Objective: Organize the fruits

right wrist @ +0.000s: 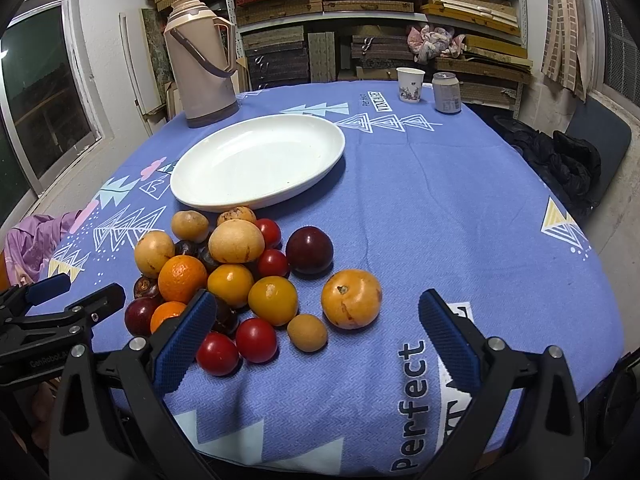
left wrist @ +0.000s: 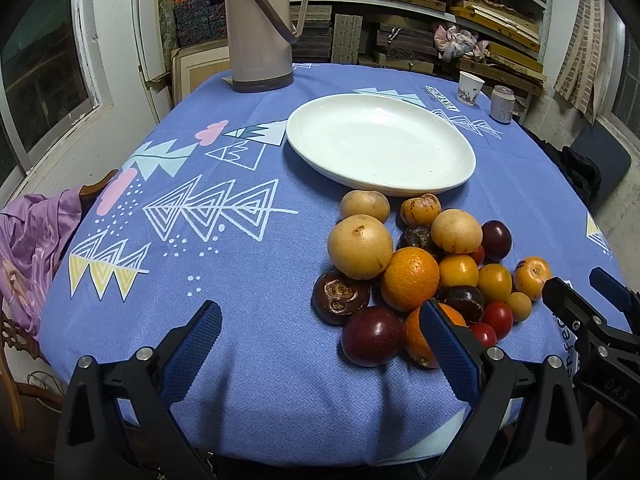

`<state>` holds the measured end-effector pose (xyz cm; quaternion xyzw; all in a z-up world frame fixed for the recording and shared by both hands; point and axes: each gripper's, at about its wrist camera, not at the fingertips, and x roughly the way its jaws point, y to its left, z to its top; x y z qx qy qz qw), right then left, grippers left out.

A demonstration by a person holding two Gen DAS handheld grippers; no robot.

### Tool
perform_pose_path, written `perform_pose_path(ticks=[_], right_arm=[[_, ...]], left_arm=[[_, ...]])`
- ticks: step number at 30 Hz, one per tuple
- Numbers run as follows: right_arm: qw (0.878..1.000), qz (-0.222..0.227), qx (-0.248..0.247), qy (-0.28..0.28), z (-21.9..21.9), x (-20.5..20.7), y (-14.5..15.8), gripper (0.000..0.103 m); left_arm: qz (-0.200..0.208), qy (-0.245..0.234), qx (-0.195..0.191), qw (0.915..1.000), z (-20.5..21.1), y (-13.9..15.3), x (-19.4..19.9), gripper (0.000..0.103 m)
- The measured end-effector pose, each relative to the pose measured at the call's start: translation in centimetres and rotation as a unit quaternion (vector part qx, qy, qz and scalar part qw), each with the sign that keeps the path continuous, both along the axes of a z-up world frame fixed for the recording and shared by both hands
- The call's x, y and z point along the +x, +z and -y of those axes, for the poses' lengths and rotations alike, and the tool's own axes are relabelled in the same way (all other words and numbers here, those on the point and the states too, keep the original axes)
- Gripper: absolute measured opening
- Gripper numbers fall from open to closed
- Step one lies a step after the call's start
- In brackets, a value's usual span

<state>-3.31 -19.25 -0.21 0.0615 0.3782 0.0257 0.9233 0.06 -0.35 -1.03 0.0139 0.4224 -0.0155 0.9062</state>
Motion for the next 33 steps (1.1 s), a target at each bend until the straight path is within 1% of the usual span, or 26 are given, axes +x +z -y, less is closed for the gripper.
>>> perform_pose_path(ticks=[14, 33], right_arm=[[1.0, -0.003, 0.001, 0.001, 0.34, 0.21, 0.3, 0.099], [1.0, -0.007, 0.003, 0.004, 0.13, 0.2, -0.07, 0.099]], left_arm=[[-0.002, -0.001, -0.002, 1.0, 0.05, 0.04, 0.09, 0.1], [-0.005, -0.002, -0.004, 1.0, 0.13, 0.06, -0.2, 0.1]])
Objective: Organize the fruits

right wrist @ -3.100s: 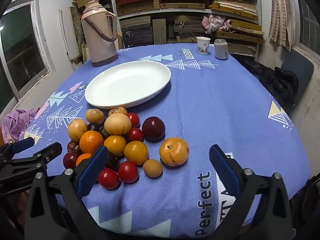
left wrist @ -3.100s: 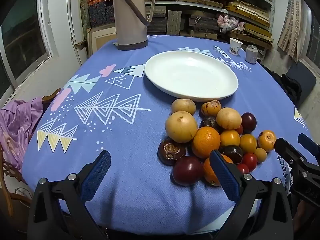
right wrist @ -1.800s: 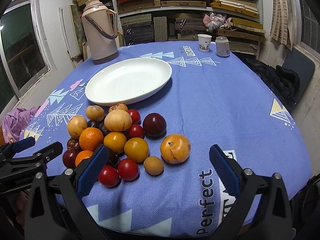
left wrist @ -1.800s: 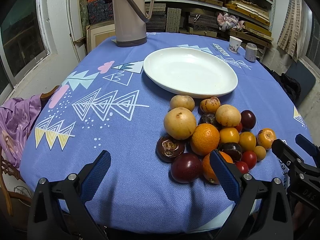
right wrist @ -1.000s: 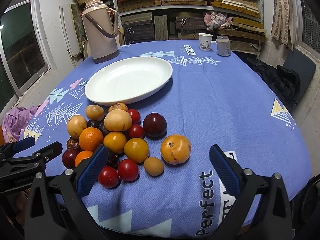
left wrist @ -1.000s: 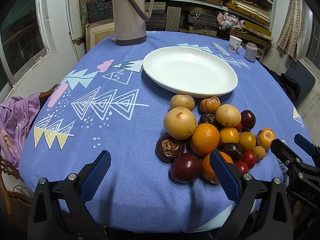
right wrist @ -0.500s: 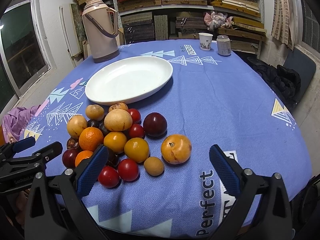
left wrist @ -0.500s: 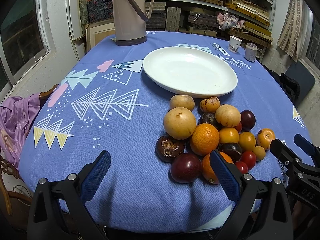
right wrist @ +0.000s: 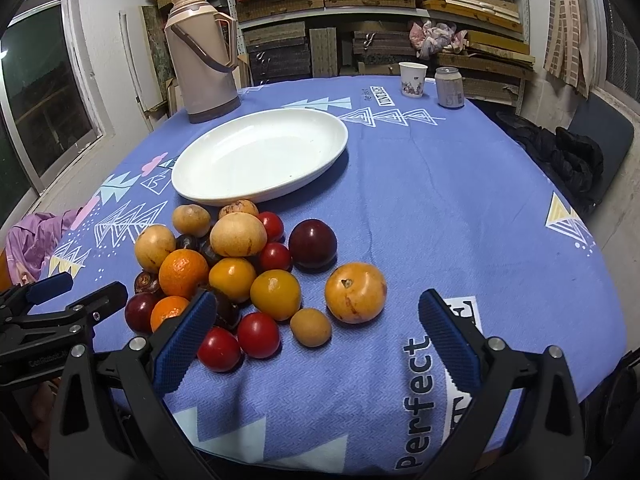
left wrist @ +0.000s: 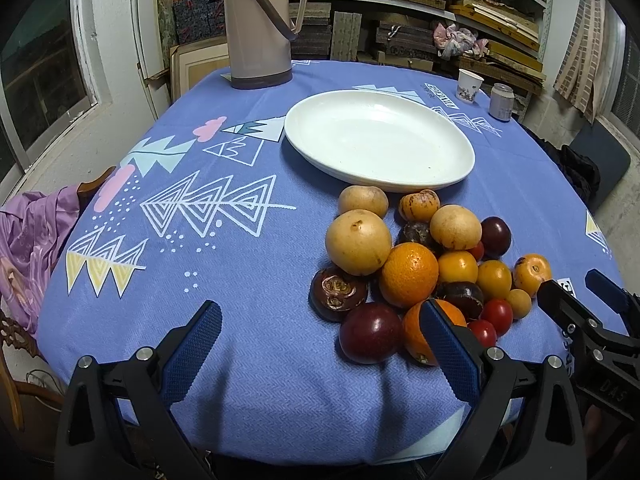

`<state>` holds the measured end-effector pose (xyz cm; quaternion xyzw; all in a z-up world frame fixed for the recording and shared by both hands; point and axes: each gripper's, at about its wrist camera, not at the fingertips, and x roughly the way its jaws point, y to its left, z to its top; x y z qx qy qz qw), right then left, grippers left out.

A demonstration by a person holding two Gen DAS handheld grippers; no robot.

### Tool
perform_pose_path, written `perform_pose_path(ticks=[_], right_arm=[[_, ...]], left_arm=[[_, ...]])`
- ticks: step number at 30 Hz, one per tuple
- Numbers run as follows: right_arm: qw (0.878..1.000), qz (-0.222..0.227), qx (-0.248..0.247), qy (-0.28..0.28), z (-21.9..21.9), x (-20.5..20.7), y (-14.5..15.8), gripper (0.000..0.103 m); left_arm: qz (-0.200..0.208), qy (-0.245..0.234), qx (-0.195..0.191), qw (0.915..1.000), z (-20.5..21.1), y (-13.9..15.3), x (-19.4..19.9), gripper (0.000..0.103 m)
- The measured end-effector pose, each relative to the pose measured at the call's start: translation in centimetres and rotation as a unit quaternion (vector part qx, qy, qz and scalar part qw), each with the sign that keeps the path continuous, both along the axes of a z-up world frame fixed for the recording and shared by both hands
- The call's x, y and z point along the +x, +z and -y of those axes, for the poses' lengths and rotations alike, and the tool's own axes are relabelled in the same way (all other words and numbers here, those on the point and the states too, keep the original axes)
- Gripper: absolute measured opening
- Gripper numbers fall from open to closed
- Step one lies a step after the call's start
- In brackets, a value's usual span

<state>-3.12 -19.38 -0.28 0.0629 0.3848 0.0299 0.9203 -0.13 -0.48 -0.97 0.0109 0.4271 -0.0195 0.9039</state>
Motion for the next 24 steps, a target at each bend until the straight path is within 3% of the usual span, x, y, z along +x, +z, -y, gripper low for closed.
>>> perform_pose_path(ticks=[8, 13, 20, 24], right_arm=[[0.999, 0.036, -0.009, 0.015, 0.5, -0.6, 0.8, 0.099], [0.997, 0.043, -0.022, 0.06, 1.2, -0.6, 0.7, 0.099], [0.997, 0.047, -0.001, 0.062, 3.2, -0.6, 0.2, 0.099], [0.996, 0.048, 0.022, 0.069, 3.7, -0.5, -0.2, 0.099]], left_arm=[[0.02, -0.009, -0.009, 0.9997, -1.2, 0.4, 0.2, 0.1], [0.009, -0.006, -0.013, 0.9999, -2.7, -0.4, 0.7, 0.1], [-0.017, -0.022, -0.014, 0.9995, -2.9, -2.1, 1.3, 0.1], [-0.007, -0.03, -0.016, 0.9994, -2.9, -2.1, 0.8, 0.099]])
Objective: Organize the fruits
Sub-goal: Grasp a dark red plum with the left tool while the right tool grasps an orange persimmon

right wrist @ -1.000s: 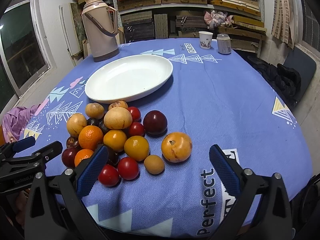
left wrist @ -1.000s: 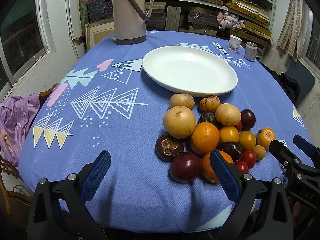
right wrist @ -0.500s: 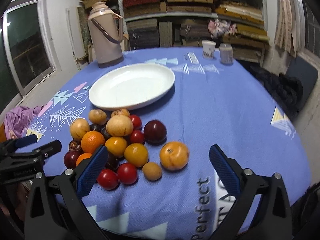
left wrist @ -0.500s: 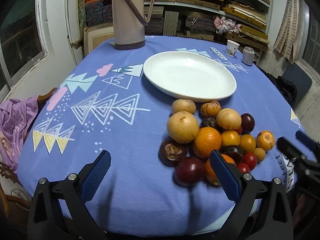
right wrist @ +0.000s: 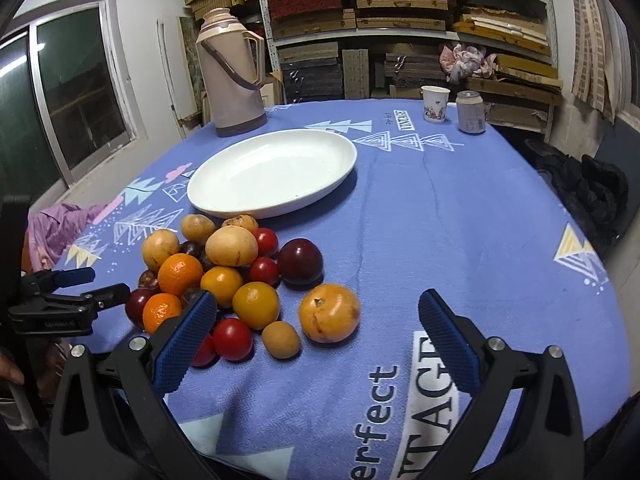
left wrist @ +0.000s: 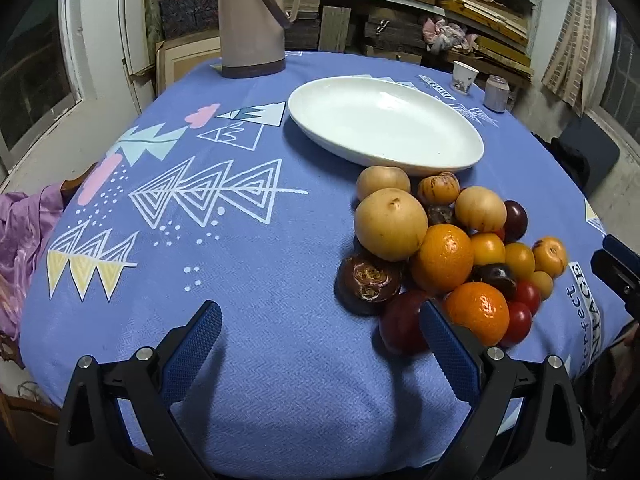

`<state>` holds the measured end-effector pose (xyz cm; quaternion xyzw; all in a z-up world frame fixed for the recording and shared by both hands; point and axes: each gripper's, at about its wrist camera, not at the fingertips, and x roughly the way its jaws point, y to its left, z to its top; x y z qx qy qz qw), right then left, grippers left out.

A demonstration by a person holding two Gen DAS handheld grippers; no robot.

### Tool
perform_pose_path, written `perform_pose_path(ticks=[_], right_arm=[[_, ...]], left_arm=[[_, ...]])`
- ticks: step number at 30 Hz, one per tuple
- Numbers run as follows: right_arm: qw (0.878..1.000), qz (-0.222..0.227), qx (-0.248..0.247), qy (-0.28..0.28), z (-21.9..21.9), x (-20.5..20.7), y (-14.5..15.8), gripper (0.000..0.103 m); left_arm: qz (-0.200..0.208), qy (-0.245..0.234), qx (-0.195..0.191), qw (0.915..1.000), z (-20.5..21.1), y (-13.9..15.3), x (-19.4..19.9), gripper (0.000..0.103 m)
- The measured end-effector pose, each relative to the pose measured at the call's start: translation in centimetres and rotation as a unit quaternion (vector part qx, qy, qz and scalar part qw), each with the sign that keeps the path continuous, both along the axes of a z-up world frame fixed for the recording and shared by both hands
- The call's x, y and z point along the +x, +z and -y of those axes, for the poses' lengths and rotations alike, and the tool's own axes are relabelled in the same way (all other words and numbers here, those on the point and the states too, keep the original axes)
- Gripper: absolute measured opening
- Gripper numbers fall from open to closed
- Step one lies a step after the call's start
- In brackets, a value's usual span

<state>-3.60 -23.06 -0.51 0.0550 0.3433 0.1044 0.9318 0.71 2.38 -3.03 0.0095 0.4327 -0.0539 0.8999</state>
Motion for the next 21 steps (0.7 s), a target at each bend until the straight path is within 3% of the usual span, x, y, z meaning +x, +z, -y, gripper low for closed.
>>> perform_pose_path(ticks=[7, 12, 17, 21], right_arm=[[0.999, -0.014, 0.013, 0.038, -1.2, 0.5, -0.7, 0.099], [0.999, -0.02, -0.014, 0.047, -1.4, 0.4, -0.9, 0.099], [0.999, -0.032, 0.011, 0.032, -0.2, 0.7, -1.1, 0.099], [0.999, -0.029, 0.016, 0.035, -0.2, 0.6, -1.0, 0.099]], left_arm=[[-0.006, -0.064, -0.003, 0.9979, 2.2, -0.4, -0.8, 0.099], [-0.022, -0.073, -0.028, 0.9967, 2.1, -1.0, -0.1, 0.1], [-0.043, -0.082, -0.053, 0.9943, 1.4, -1.4, 0.2, 0.091], [-0.049, -0.084, -0.067, 0.993, 0.6, -1.4, 0.2, 0.091]])
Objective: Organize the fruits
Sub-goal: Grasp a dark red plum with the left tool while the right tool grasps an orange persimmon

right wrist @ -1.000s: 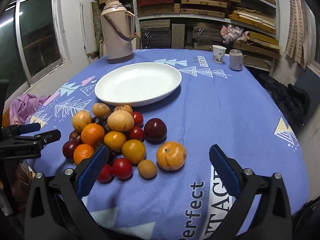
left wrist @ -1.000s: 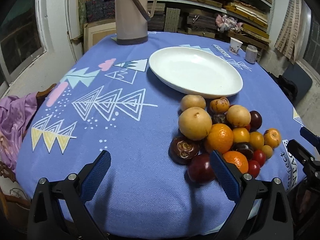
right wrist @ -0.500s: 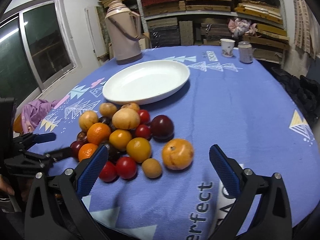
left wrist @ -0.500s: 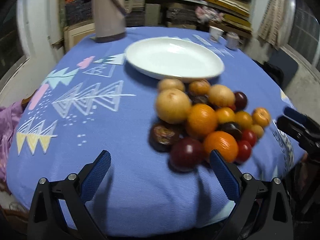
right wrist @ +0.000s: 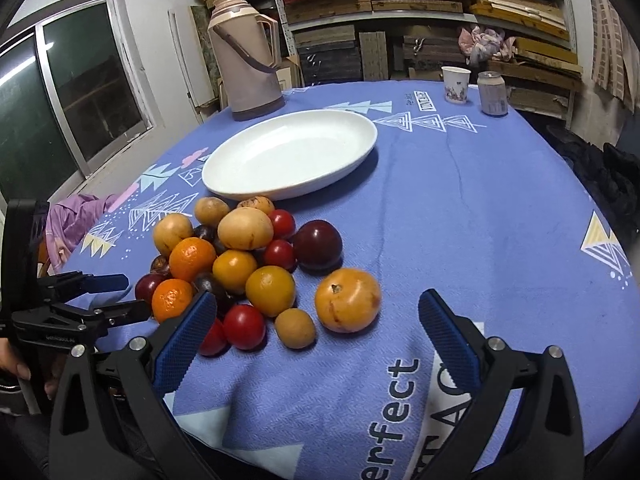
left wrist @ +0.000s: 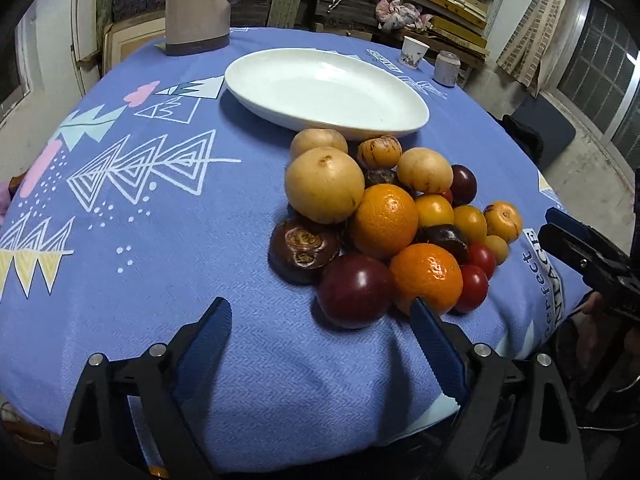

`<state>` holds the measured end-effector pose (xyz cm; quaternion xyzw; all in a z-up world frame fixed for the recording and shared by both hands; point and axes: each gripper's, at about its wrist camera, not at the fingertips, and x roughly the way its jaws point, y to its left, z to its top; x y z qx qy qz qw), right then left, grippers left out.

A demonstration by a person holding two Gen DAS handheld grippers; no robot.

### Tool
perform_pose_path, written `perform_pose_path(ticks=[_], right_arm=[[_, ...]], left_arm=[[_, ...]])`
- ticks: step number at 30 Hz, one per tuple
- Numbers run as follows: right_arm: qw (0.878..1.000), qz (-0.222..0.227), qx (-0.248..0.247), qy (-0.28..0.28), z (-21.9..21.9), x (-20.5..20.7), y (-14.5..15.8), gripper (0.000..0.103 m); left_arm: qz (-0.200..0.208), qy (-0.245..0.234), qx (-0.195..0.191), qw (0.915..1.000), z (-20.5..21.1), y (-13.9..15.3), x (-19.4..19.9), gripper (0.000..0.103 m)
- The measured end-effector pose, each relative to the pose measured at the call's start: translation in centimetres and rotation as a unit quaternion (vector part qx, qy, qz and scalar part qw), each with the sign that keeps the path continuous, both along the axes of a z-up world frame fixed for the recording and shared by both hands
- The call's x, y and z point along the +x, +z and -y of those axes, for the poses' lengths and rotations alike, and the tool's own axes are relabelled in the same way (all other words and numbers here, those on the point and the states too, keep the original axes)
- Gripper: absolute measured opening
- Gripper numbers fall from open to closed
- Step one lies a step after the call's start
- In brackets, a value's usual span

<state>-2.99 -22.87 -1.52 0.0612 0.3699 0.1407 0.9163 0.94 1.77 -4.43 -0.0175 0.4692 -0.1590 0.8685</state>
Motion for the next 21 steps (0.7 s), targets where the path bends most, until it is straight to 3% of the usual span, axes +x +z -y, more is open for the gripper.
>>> perform_pose_path(ticks=[4, 8, 11, 12, 19, 20, 21], right_arm=[[1.0, -0.003, -0.009, 0.006, -0.3, 0.1, -0.1, 0.099], [1.0, -0.006, -0.008, 0.005, -0.4, 0.2, -0.2, 0.099], [1.0, -0.007, -0.01, 0.005, -0.5, 0.3, -0.3, 0.099], [1.0, -0.008, -0.012, 0.005, -0.5, 0.3, -0.3, 0.099], [0.998, -0.015, -0.06, 0.01, -0.2, 0.6, -0.6, 0.099], [0.998, -0.019, -0.062, 0.01, 0.2, 0.7, -0.8, 0.092], [0.998, -0.025, -0.055, 0.009, 0.6, 0.9, -1.0, 0.07]], left_arm=[[-0.009, -0.01, -0.001, 0.9999, 0.0, -0.4, 0.0, 0.09], [-0.005, -0.023, 0.008, 0.9997, 0.9, -0.8, 0.1, 0.065], [-0.002, -0.033, 0.014, 0.9993, 1.7, -0.9, 0.3, 0.053], [-0.002, -0.041, 0.013, 0.9991, 2.0, -0.9, 0.3, 0.04], [-0.002, -0.048, 0.009, 0.9988, 2.5, -0.9, 0.3, 0.039], [-0.001, -0.048, 0.011, 0.9988, 2.6, -0.9, 0.2, 0.039], [0.0, -0.049, 0.013, 0.9987, 2.7, -1.0, 0.2, 0.039]])
